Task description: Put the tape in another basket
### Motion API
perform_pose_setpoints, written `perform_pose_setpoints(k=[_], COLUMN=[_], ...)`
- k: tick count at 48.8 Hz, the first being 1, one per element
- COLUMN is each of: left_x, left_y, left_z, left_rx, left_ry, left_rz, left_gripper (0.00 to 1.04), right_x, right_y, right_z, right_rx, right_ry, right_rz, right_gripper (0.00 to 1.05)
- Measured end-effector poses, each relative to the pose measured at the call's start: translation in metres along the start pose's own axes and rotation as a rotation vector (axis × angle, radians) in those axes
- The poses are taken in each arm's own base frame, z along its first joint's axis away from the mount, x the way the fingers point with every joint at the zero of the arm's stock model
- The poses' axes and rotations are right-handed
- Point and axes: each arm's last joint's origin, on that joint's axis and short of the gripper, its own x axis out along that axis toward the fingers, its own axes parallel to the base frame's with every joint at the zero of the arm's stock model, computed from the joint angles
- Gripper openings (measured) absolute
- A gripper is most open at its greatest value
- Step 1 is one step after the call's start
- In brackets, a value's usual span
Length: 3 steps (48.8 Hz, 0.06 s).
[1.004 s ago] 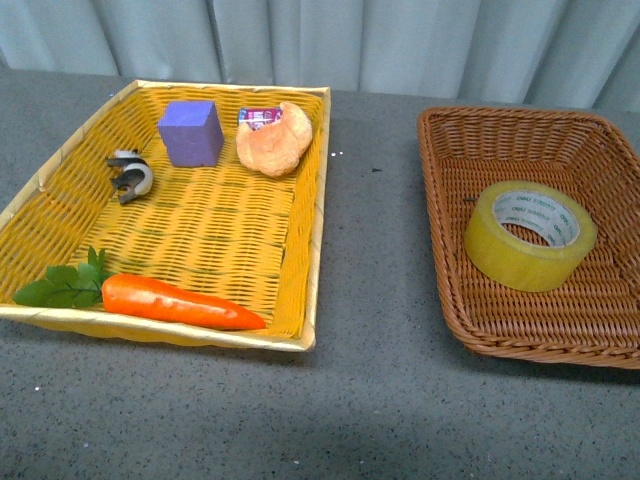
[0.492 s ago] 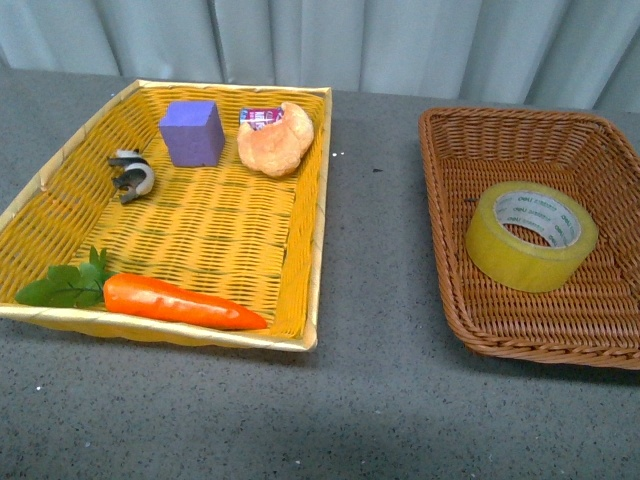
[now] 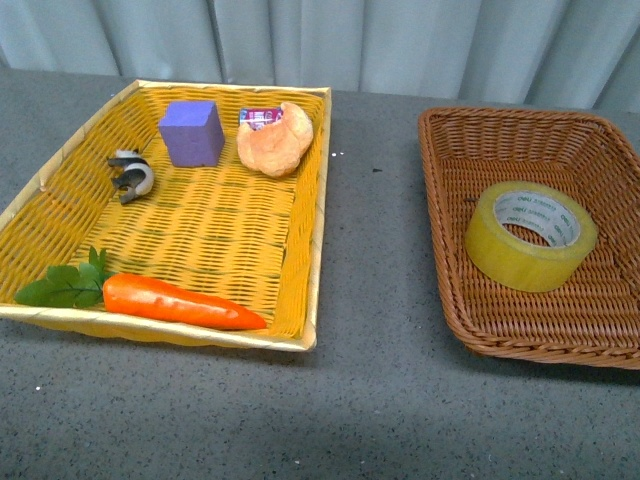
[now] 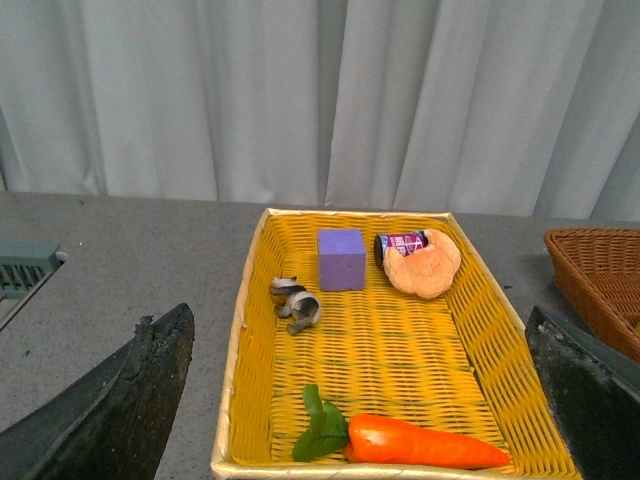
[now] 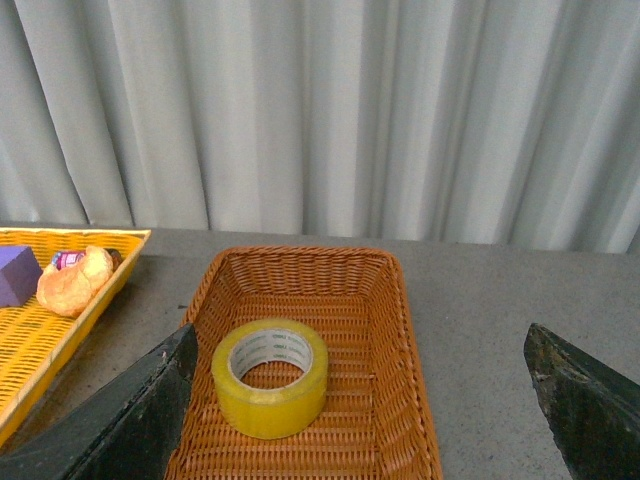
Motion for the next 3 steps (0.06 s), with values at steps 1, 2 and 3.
perform_pose_setpoints(k=[1, 2, 3], left_x=[0.0000, 0.0000, 0.0000], left_y=[0.0000, 0.0000, 0.0000], left_z=[0.0000, 0.0000, 0.0000], left_rx=[0.000, 0.000, 0.000], left_ry=[0.000, 0.000, 0.000], left_rz=[0.000, 0.000, 0.000], left_gripper=[0.98, 0.98, 0.98], right_x=[0.0000, 0.0000, 0.0000], right_y=[0.0000, 0.0000, 0.0000], right_z=[0.0000, 0.0000, 0.0000], right_rx=[0.000, 0.000, 0.000], right_ry=[0.000, 0.000, 0.000], right_rz=[0.000, 0.000, 0.000], right_gripper=[0.96, 0.96, 0.96])
